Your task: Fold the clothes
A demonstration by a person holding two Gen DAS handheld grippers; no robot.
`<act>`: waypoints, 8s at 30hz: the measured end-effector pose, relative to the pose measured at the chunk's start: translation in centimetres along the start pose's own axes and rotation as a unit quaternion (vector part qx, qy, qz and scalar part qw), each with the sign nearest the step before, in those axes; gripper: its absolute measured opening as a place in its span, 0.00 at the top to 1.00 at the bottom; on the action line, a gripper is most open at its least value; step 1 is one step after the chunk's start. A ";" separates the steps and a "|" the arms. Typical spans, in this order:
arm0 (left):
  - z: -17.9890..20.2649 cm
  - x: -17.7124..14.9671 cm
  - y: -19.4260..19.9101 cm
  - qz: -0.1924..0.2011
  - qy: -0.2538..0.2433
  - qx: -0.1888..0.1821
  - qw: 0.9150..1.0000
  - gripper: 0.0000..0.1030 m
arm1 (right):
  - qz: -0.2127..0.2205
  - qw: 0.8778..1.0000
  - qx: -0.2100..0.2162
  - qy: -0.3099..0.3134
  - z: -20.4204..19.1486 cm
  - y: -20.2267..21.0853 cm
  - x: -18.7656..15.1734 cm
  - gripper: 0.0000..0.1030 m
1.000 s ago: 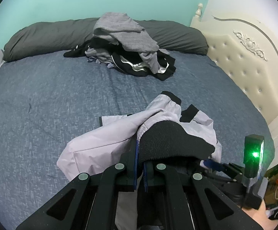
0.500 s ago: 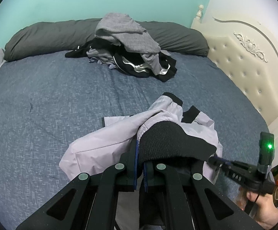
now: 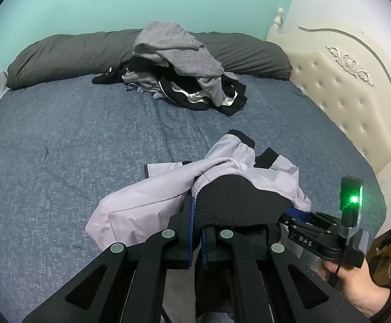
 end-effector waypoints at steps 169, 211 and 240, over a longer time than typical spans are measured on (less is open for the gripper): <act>-8.0 4.1 -14.9 -0.078 0.128 -0.042 0.988 0.54 | 0.068 0.989 0.114 -0.066 10.2 -1.6 12.4 0.59; -6.2 -10.5 -11.5 -0.155 0.091 -0.003 0.984 0.77 | 0.114 0.959 0.214 -0.147 13.1 3.3 0.7 0.59; 8.3 -12.3 -13.2 -0.181 -0.055 -0.033 0.981 0.79 | 0.128 0.954 0.220 -0.158 13.8 4.0 1.1 0.59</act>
Point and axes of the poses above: each gripper's, at about its wrist camera, not at the fingertips, and y roughly against the way its jaws point, z to its right, x to its top, the point moved 9 cm from there along -y, roughly the way its jaws point, and after that the axes turned 8 degrees about x, right-handed, at the moved point
